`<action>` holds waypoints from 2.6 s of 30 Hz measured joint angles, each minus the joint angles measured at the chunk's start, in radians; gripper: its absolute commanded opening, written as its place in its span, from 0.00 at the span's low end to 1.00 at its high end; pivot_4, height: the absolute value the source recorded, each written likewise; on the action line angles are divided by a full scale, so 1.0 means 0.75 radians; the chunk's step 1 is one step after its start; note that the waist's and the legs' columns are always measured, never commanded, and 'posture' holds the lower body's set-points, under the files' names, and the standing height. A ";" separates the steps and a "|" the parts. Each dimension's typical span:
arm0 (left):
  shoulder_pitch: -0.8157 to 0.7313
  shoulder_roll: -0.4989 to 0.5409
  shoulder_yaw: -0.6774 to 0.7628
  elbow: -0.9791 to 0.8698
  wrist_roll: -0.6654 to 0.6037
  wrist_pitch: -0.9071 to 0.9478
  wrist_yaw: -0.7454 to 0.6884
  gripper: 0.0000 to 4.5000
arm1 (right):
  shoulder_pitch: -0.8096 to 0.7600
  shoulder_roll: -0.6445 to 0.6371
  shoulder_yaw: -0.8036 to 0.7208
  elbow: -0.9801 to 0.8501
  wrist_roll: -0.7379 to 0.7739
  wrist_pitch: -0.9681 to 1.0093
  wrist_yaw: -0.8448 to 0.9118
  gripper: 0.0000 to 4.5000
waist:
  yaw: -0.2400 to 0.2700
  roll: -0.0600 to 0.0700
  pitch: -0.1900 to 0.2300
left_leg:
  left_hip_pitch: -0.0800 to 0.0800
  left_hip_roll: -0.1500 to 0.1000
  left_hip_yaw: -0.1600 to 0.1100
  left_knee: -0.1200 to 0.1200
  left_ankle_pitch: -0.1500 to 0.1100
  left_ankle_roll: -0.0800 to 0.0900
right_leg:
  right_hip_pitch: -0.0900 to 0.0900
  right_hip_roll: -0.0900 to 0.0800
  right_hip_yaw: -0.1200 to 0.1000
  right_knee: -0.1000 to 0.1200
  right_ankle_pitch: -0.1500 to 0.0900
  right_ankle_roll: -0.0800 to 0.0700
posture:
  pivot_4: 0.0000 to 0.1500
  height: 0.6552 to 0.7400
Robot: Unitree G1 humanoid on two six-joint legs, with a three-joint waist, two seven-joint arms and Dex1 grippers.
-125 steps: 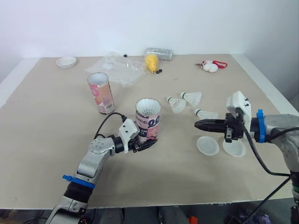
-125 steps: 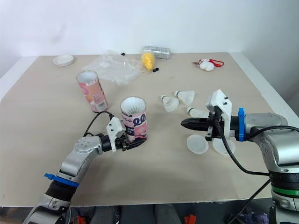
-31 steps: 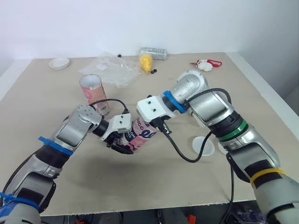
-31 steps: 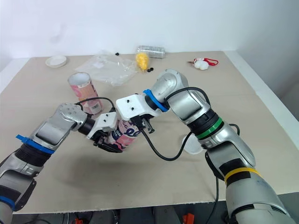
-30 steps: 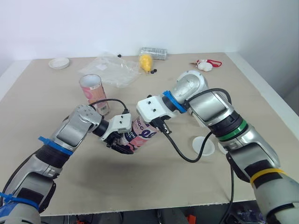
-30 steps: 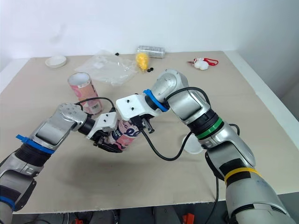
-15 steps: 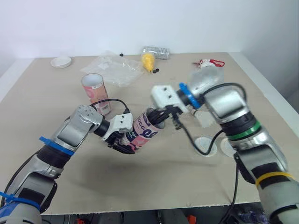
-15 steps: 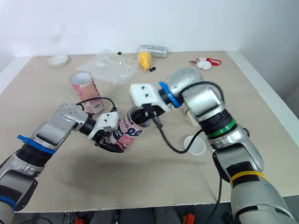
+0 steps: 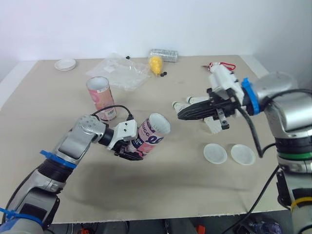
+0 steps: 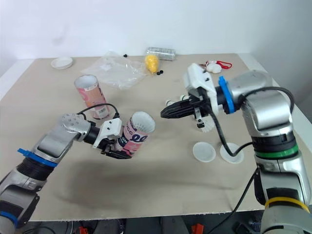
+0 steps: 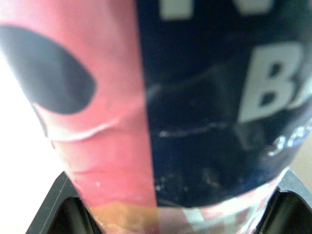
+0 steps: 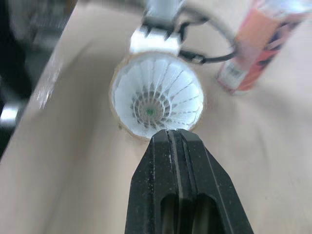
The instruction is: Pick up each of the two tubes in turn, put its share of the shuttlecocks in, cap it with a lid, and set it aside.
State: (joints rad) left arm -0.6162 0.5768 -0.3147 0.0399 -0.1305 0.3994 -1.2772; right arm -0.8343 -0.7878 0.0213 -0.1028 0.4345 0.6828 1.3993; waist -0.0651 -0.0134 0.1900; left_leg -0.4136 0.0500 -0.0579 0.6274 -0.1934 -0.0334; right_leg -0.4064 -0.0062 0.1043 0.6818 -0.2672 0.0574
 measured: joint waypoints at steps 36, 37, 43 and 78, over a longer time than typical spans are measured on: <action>0.356 -0.379 0.055 0.083 0.015 -0.530 0.475 0.68 | 0.450 -0.428 0.118 0.119 -0.198 -0.025 -0.187 0.91 | 0.023 0.000 0.000 | -0.002 -0.003 0.005 0.009 0.001 -0.001 | 0.000 -0.001 0.008 -0.004 0.007 0.007 | 1.00 1.00; 0.355 -0.380 0.052 0.083 0.015 -0.531 0.475 0.68 | 0.426 -0.421 0.150 0.132 -0.219 -0.019 -0.184 0.91 | 0.023 0.000 0.000 | -0.002 -0.003 0.005 0.009 0.001 -0.001 | 0.000 -0.001 0.008 -0.004 0.007 0.008 | 1.00 1.00; 0.351 -0.384 0.041 0.079 0.014 -0.525 0.473 0.68 | 0.317 -0.379 0.244 0.143 -0.220 0.134 -0.152 0.91 | 0.026 0.001 0.000 | -0.003 -0.003 0.004 0.008 0.001 -0.001 | 0.000 -0.001 0.008 -0.006 0.006 0.008 | 1.00 1.00; 0.321 -0.331 0.025 0.094 -0.043 -0.469 0.379 0.68 | 0.307 -0.378 0.356 0.251 -0.484 -0.066 -0.066 0.03 | 0.023 0.002 -0.001 | -0.002 -0.003 0.005 0.006 0.000 -0.002 | 0.001 -0.001 0.008 -0.008 0.005 0.008 | 1.00 1.00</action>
State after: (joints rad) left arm -0.3757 0.3288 -0.2958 0.1102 -0.1630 0.0480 -0.9927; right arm -0.6039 -1.0716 0.2885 0.0852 0.0714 0.6334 1.3497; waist -0.0481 -0.0121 0.1890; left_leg -0.4151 0.0479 -0.0544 0.6321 -0.1935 -0.0350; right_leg -0.4058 -0.0072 0.1102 0.6757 -0.2633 0.0631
